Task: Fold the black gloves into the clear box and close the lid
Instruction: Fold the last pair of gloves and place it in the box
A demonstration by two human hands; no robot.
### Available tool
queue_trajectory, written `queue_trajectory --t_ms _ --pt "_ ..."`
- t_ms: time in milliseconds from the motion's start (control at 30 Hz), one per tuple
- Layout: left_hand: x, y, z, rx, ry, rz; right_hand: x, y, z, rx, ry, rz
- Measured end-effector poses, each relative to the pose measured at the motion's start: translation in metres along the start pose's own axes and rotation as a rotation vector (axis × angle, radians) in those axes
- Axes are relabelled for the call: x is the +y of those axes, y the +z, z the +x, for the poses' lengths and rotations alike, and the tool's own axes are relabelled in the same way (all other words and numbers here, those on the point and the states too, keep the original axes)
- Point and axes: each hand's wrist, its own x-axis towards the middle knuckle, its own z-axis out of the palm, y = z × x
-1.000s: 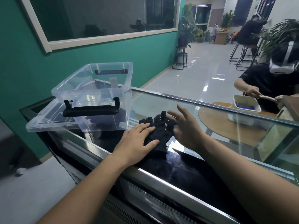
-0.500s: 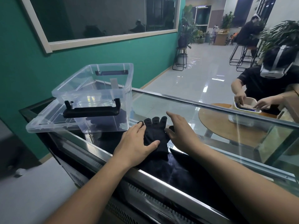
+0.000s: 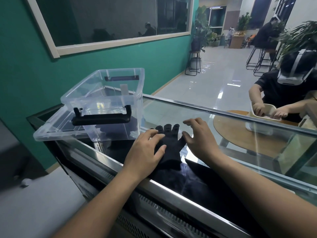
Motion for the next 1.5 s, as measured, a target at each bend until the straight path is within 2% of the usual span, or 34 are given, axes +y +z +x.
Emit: queue_trajectory --t_ms 167,433,633,733,833,933,1033,1200,1333,1400,1500 --pt "-0.004 0.003 0.001 0.022 -0.066 0.038 0.005 0.002 0.0 -0.065 0.062 -0.12" --pt "-0.005 0.005 0.001 0.046 -0.101 0.022 0.005 0.001 0.002 -0.045 0.095 -0.112" --pt "0.0 -0.002 -0.004 0.087 0.112 -0.069 -0.004 -0.005 -0.003 0.008 -0.05 0.075" --pt "0.003 -0.009 -0.009 0.02 0.21 -0.142 -0.009 -0.01 -0.008 -0.065 -0.184 0.106" --pt "0.003 -0.012 -0.011 -0.062 0.251 -0.173 -0.012 -0.01 -0.01 -0.197 -0.307 0.035" --pt "0.004 -0.011 -0.011 -0.072 0.275 -0.181 -0.013 -0.005 -0.005 -0.367 -0.293 -0.088" --pt "0.004 -0.011 -0.01 -0.069 0.288 -0.194 -0.009 0.0 0.0 -0.444 -0.229 -0.147" --pt "0.004 -0.011 -0.01 -0.094 0.29 -0.179 -0.002 0.005 0.005 -0.431 -0.165 -0.161" --pt "0.003 -0.012 -0.011 -0.101 0.289 -0.182 -0.009 -0.009 0.004 -0.249 -0.156 -0.089" --pt "0.003 -0.012 -0.01 -0.089 0.286 -0.178 -0.018 -0.021 -0.003 -0.198 -0.201 0.009" --pt "0.003 -0.011 -0.009 -0.047 0.299 -0.148 -0.03 -0.032 -0.026 -0.268 -0.348 0.09"
